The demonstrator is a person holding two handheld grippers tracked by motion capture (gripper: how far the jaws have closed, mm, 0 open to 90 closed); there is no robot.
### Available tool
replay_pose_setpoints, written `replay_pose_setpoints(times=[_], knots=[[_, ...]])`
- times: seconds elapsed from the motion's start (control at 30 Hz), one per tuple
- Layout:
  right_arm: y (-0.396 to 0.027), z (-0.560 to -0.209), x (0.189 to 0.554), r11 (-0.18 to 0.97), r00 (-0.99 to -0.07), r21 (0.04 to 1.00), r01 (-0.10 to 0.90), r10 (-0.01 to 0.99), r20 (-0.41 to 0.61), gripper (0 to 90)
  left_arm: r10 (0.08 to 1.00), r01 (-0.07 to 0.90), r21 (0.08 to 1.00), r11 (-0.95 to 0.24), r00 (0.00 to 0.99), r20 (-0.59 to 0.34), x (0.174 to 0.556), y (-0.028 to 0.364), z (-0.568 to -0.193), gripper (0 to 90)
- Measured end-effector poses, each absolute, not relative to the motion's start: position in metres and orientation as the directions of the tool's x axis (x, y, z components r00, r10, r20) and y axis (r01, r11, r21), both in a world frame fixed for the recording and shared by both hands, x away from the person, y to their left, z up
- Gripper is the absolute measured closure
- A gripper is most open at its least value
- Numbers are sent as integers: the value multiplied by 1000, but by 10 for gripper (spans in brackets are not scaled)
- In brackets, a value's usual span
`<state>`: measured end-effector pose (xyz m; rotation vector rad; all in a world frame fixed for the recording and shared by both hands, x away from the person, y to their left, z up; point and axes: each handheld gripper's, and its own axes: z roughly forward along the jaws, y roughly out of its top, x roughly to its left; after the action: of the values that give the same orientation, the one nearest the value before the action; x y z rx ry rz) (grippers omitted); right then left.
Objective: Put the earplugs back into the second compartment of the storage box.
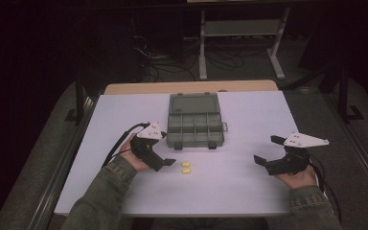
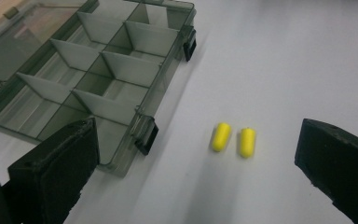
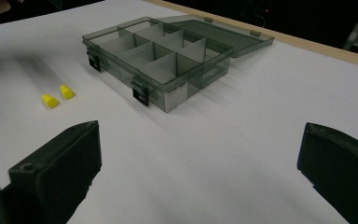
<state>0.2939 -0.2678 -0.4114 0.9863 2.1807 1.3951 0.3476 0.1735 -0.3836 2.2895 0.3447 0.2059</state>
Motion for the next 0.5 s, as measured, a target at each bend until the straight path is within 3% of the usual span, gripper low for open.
replay_pose_setpoints(times=[0.5], knots=[[-267,-412,294,273,-692,892,361,719,60,0,261,162,694,-701,965,38,347,149,-402,0]])
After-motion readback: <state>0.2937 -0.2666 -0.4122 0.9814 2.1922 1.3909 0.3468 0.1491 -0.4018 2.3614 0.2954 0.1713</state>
